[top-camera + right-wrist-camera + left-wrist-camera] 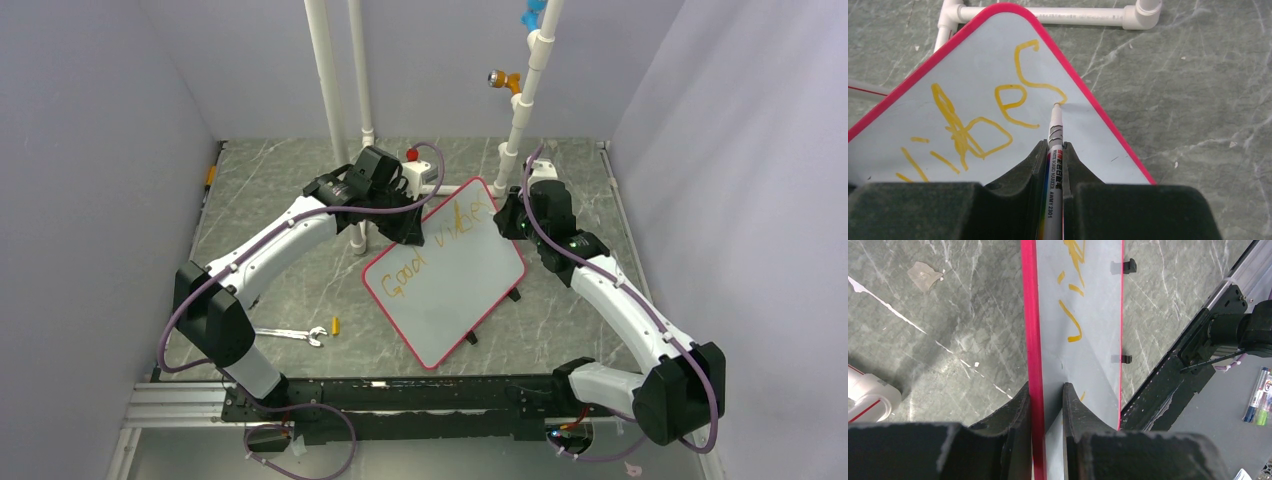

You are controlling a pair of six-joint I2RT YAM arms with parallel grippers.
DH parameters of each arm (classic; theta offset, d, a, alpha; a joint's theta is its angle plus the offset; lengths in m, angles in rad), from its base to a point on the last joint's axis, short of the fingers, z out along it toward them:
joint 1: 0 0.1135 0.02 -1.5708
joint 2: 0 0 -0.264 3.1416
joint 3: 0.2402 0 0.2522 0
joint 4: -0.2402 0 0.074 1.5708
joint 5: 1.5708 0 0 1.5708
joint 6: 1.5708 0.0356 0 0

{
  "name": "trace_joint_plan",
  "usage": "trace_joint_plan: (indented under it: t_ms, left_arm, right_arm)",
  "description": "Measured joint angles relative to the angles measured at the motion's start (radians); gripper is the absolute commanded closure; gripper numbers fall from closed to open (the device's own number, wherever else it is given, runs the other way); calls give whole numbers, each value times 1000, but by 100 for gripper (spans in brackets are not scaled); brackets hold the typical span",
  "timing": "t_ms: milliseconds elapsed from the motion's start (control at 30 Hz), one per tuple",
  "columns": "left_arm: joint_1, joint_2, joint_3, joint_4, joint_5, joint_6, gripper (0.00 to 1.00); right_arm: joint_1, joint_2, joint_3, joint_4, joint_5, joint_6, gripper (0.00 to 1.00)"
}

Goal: Write a sentence on the whiteboard

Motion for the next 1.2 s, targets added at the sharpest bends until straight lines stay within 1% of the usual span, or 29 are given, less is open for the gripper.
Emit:
trace_joint_plan:
  t_ms: [300, 700, 1200]
  left_arm:
    - [0, 0, 0, -1, -3, -1, 100]
    - [0, 0, 0, -3, -4, 0, 100]
    - [-12, -13, 0, 8, -3, 10, 100]
  right_arm:
    - [0, -3, 0, 1, -39, 10, 100]
    - [0, -10, 2, -3, -49, 9, 100]
    - [7, -137, 4, -104, -114, 10, 100]
